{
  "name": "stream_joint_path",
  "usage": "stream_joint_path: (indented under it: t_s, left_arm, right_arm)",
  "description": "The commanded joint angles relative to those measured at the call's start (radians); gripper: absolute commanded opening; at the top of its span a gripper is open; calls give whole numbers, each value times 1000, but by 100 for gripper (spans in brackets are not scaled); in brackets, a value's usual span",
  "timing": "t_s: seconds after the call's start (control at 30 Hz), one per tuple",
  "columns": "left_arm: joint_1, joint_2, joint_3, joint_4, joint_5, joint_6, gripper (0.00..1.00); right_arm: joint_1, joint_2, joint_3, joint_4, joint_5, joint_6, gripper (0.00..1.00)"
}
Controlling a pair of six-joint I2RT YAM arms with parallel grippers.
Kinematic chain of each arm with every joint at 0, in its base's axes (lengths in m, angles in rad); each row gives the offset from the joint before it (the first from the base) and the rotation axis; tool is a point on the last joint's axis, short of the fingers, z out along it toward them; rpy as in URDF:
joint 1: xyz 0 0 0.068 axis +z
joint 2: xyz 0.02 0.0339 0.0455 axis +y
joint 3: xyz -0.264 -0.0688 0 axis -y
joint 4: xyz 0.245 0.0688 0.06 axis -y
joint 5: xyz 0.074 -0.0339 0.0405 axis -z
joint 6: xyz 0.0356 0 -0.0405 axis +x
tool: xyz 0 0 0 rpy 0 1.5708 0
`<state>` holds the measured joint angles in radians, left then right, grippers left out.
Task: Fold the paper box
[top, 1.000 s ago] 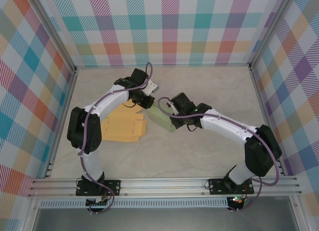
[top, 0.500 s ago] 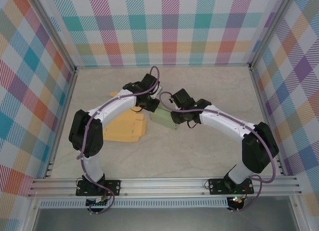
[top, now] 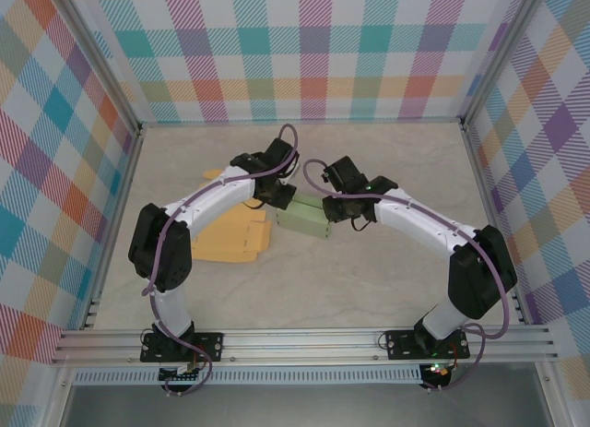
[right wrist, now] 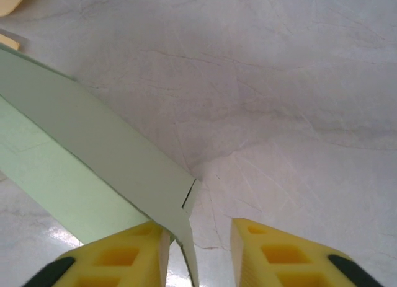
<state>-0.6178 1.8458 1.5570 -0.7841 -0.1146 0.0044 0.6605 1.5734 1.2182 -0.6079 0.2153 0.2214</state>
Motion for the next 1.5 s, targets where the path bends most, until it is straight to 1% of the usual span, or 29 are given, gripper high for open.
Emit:
stream_joint_path:
  t_s: [0.0,0.23,0.53,0.67,0.8,0.97,1.13,1.3,1.4,1.47]
  left_arm:
    - [-14,16,17,-73,-39,-17,0]
    - [-28,18,15,-71,-50,-46,0]
    - [-45,14,3,-66,-62,-85,0]
    - [-54,6,-12,-53,-60,-96,0]
    - [-62,4,-18,-56,-64,-98,0]
    - [-63,3,-28,-54,-69,-103,0]
    - [-63,-2,-30,-60,-81,-107,0]
    - [-65,-8,-28,-50,-77,-117,0]
    - [-68,-11,-28,-46,-78,-125,0]
    - [-72,-13,-28,-43,-77,-131,0]
  right_arm:
    - [1,-42,15,-27,-36,40,27]
    - [1,-56,1,-13,-111,90,17]
    - [0,-53,-11,14,-157,144,16]
    - [1,-41,-5,25,-181,160,13]
    - [1,-35,2,40,-196,177,13]
    - [2,-26,6,54,-216,196,22]
    - [2,-21,-3,38,-203,207,22]
    - [8,-27,-17,39,-203,229,25]
    - [14,-26,-23,41,-197,236,23]
    - [15,-21,-25,44,-197,241,18]
